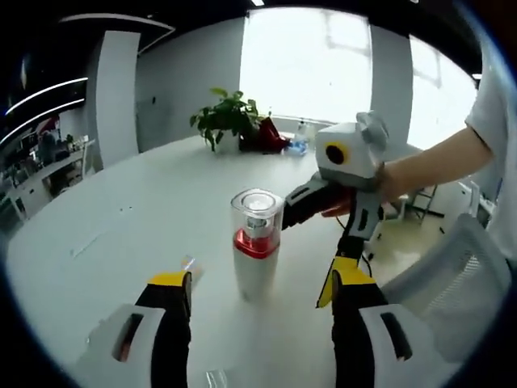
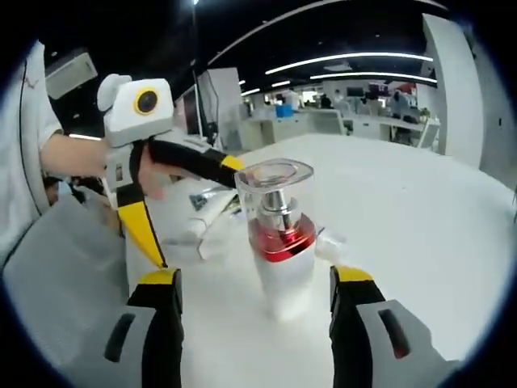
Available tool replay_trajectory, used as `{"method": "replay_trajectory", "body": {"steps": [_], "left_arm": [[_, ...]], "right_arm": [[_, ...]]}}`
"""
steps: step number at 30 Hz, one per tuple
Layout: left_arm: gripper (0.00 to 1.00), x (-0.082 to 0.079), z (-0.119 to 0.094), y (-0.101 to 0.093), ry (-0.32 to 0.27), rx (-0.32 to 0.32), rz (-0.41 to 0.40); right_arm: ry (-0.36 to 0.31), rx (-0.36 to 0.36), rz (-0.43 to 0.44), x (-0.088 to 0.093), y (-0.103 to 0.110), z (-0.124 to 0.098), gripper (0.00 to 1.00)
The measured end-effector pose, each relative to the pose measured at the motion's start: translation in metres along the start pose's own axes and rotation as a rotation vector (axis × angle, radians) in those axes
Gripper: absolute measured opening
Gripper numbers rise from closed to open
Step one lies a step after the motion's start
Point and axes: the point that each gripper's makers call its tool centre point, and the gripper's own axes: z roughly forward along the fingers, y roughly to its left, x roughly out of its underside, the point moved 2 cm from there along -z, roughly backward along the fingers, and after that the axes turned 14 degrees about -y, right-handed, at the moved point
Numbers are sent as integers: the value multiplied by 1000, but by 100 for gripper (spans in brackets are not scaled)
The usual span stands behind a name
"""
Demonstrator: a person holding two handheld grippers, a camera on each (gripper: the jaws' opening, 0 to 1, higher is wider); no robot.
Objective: Arrange the skincare products in the storage area until every visible bottle or jar stands upright without overlapping.
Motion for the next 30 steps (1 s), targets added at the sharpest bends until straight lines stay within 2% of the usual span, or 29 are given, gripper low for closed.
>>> {"method": "replay_trajectory", "body": {"steps": [2, 4, 6, 10, 15, 17, 27, 30], "left_arm": [[67, 2, -6, 1, 8, -25, -17], [69, 3, -12, -1, 8, -38, -40], [70, 5, -19, 2, 7, -52, -52], [73, 10, -32, -2, 18, -85, -83], [78, 17, -52, 1, 30, -133, -122], [81, 19, -59, -1, 32, -148, -127], [91, 33, -100, 0, 57, -243, -170], [92, 37, -110, -2, 62, -260, -179]], "right_arm": [[1, 19, -12, 0, 0, -1, 81], [-19, 53, 4, -1, 0, -2, 93], [-16, 71, 23, 0, -1, -4, 98], [-2, 79, 27, 2, 6, -8, 98], [-9, 99, 36, -1, 20, -11, 99], [-13, 120, 38, -2, 19, -12, 100], [-8, 136, 75, -4, 44, -23, 100], [-44, 142, 97, -8, 49, -27, 100]]}}
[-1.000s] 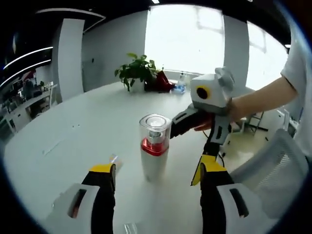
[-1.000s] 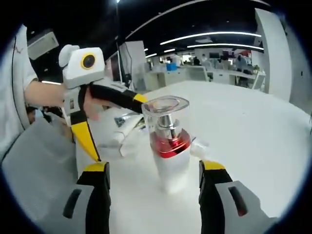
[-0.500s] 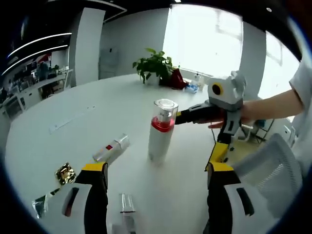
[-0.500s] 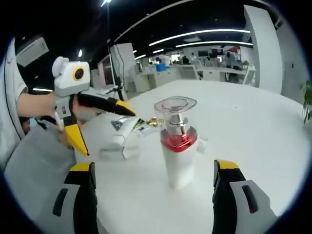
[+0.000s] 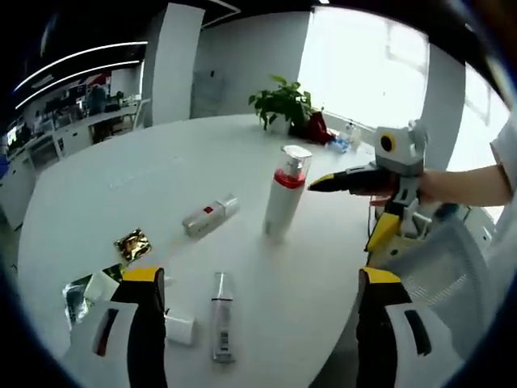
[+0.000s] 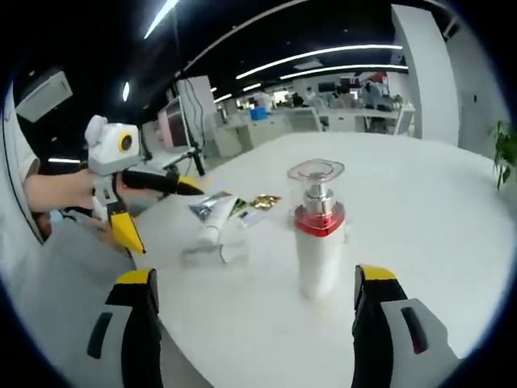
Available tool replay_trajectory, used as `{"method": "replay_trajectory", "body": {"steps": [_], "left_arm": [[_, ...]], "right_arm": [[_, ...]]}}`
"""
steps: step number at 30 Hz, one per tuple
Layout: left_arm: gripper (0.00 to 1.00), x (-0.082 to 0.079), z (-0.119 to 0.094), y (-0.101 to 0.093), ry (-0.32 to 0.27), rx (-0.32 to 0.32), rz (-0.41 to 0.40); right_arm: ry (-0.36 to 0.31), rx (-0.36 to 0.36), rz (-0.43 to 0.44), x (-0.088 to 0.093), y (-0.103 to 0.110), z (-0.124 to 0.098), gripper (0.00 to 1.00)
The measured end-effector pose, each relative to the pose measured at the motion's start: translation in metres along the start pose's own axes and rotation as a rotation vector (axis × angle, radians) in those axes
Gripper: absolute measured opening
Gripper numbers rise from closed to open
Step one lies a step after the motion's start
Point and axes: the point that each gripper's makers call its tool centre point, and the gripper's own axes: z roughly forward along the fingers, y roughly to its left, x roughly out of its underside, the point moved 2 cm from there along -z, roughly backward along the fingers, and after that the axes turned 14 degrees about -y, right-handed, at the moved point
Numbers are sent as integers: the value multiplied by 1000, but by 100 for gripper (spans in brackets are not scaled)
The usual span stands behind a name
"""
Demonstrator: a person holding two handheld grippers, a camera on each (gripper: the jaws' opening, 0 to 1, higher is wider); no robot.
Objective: Arrange the skincare products in the storage area until every visible bottle or jar stands upright without overlapping.
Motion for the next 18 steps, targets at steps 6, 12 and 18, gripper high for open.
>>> {"method": "replay_trajectory", "body": {"steps": [6, 12, 18], "left_arm": [[95, 8, -22, 2, 0, -39, -21], [97, 15, -47, 0, -6, -92, -54], [99, 20, -68, 1, -18, -146, -97]], "right_arm": [[22, 19, 19, 3, 9, -10, 100], [18, 16, 46, 2, 20, -17, 100], [5, 17, 63, 0, 31, -24, 100]]}}
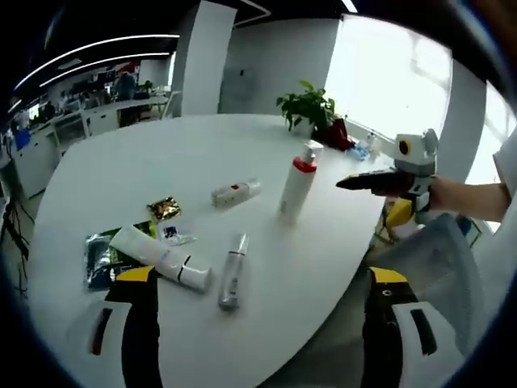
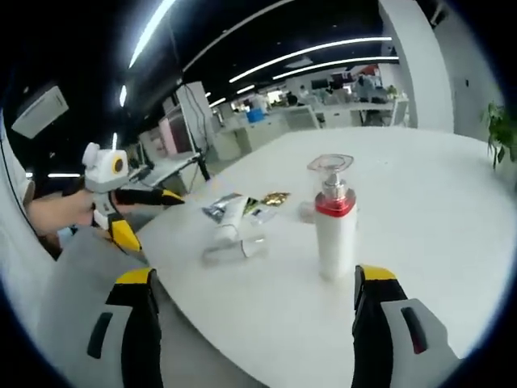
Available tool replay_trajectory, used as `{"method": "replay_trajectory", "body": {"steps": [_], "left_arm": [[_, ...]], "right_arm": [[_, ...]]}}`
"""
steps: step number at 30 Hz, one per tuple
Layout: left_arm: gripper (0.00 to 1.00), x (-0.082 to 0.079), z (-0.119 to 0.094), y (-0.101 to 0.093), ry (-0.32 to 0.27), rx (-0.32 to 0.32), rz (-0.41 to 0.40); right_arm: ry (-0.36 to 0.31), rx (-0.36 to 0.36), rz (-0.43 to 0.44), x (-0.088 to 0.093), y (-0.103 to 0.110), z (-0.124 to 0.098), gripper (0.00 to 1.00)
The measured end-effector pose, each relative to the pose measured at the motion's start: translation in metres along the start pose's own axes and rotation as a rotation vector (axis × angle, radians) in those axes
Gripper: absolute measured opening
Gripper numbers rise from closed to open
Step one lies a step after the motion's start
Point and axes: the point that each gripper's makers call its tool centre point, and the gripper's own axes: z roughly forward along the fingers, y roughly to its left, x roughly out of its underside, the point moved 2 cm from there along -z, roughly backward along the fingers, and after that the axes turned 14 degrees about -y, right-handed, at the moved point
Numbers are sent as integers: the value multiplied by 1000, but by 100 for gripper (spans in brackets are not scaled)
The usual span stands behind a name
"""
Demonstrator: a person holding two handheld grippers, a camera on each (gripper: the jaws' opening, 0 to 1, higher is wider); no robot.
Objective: Arrange the skincare products in the storage area until every visible bottle or jar stands upright without overlapping.
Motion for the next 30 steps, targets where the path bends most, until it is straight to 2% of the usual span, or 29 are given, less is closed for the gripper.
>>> {"method": "replay_trajectory", "body": {"steps": [7, 15, 23, 30], "left_arm": [[99, 8, -24, 1, -10, -55, -38], [99, 11, -45, 4, -38, -118, -52], [99, 18, -58, -3, -23, -137, -45], [99, 15, -56, -3, -19, -130, -51]], "right_arm": [[-4, -1, 20, 7, 12, -11, 100], [-11, 1, 36, 7, 13, -25, 100], [-18, -3, 45, 7, 20, -34, 100], [-26, 12, 52, 6, 18, -38, 100]]}}
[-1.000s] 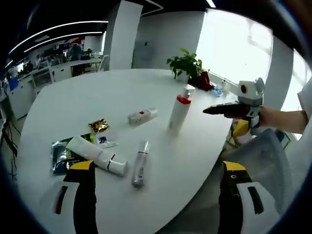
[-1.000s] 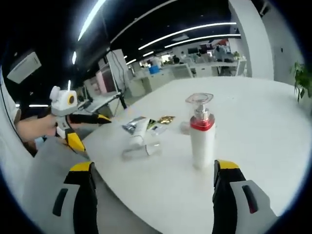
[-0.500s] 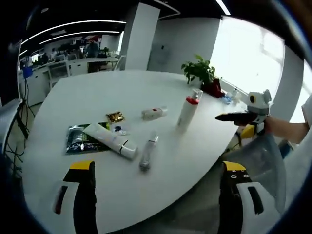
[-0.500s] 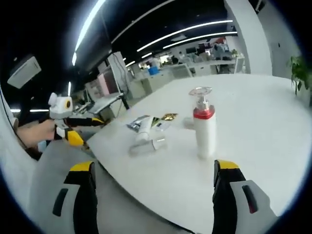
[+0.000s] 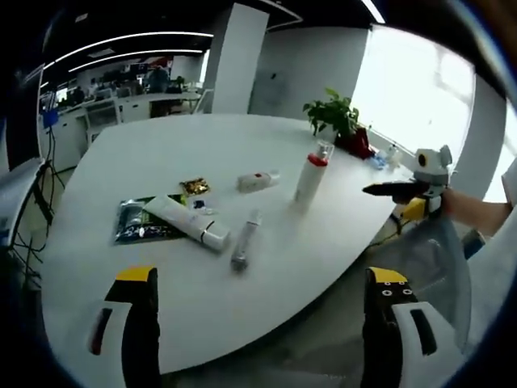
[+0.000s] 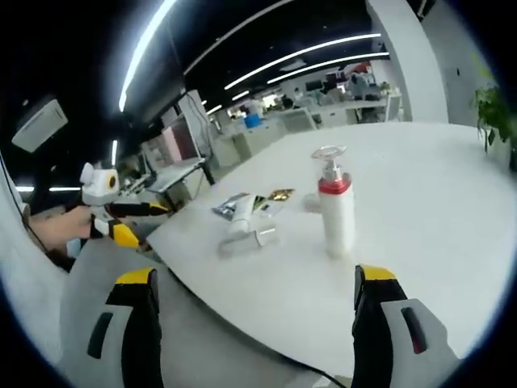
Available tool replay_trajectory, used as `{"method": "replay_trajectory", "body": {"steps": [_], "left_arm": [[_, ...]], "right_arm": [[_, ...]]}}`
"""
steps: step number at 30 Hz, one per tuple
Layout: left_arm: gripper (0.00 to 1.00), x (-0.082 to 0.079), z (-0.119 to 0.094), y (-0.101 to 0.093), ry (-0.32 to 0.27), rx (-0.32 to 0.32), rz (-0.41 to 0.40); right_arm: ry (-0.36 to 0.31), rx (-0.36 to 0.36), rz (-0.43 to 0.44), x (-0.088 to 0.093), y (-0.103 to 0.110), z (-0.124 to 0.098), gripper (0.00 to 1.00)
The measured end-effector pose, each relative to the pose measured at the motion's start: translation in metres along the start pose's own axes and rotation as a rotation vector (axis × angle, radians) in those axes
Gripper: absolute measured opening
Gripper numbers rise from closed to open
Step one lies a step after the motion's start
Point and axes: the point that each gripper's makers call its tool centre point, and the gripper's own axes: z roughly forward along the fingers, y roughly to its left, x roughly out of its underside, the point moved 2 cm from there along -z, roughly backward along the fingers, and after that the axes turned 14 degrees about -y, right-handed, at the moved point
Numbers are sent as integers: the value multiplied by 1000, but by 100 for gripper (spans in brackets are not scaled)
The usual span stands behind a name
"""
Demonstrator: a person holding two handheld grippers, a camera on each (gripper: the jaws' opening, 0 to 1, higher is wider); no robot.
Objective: Arrange the skincare products in the storage area until every visible bottle or jar stands upright without overlapping.
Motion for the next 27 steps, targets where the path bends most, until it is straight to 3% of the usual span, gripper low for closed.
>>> {"method": "replay_trajectory", "body": {"steps": [13, 27], "left_arm": [[99, -6, 15, 12, 26, 54, 2], [97, -8, 41, 25, 91, 145, 59]], "right_arm": [[-11, 65, -2, -17, -2, 5, 99], [-29, 146, -16, -27, -7, 17, 99]]}}
